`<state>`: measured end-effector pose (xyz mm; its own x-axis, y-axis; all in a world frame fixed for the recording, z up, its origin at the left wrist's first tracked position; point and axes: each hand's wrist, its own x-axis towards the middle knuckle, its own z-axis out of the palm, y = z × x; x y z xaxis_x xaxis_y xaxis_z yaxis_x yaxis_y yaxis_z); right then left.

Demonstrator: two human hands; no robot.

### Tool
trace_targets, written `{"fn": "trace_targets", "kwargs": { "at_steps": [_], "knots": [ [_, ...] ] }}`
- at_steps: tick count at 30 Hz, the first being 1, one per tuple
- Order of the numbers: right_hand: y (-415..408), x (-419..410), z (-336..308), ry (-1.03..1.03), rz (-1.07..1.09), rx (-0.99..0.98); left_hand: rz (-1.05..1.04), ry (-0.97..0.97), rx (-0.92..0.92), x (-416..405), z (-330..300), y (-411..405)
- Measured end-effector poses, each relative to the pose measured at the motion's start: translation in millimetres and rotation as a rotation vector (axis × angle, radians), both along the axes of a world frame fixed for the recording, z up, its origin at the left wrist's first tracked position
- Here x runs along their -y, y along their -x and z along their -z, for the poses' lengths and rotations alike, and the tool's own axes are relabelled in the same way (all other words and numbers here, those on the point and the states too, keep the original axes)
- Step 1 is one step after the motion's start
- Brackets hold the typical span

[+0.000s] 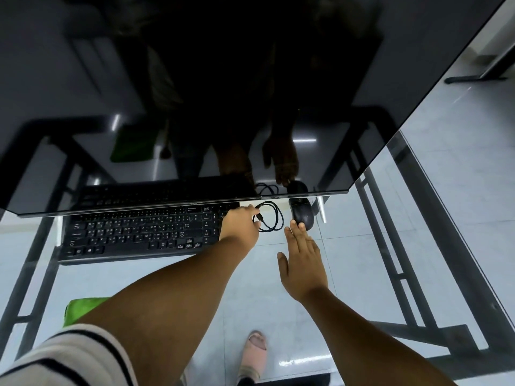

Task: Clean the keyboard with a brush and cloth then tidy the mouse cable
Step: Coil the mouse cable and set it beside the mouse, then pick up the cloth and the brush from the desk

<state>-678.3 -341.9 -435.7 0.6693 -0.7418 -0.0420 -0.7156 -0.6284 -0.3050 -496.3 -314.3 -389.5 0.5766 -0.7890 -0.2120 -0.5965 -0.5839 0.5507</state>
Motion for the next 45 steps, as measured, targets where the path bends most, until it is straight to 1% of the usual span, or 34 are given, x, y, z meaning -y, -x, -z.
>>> {"fn": "trace_targets", "kwargs": {
  "at_steps": [7,12,17,22,24,30,32,36,38,40,42,45],
  "knots": [
    [-1,-2,-2,-0.022,0.015,0.004,0.015,0.105,-0.013,-14,-5,-3],
    [-7,-12,-7,-0.073,0.051,0.022,-0.003,0.177,-0.004,-41,-15,-11],
    [-31,-41,-18,-0.133,0.052,0.158,-0.012,0.214,0.004,-92,-21,-29],
    [-66,-88,-30,-0.192,0.016,0.255,-0.098,0.234,0.015,-164,-22,-59],
    [-81,-109,-34,-0.217,0.013,0.273,-0.147,0.218,0.025,-197,-20,-74],
    [-116,-163,-36,-0.304,-0.027,0.304,-0.297,0.077,0.024,-280,-16,-111],
    [-126,-181,-36,-0.343,-0.015,0.259,-0.333,0.01,0.021,-306,-16,-121],
    [-144,-210,-40,-0.382,0.004,-0.026,-0.444,-0.089,-0.041,-346,-10,-137],
    [-150,-221,-42,-0.36,0.007,-0.13,-0.448,-0.14,-0.091,-354,-9,-140],
    [-153,-227,-44,-0.33,0.016,-0.195,-0.416,-0.205,-0.143,-353,-11,-140],
    [-156,-233,-46,-0.319,0.029,-0.229,-0.391,-0.229,-0.183,-352,-14,-141],
    [-159,-240,-49,-0.37,0.065,-0.24,-0.394,-0.247,-0.254,-349,-19,-142]
  ]
}}
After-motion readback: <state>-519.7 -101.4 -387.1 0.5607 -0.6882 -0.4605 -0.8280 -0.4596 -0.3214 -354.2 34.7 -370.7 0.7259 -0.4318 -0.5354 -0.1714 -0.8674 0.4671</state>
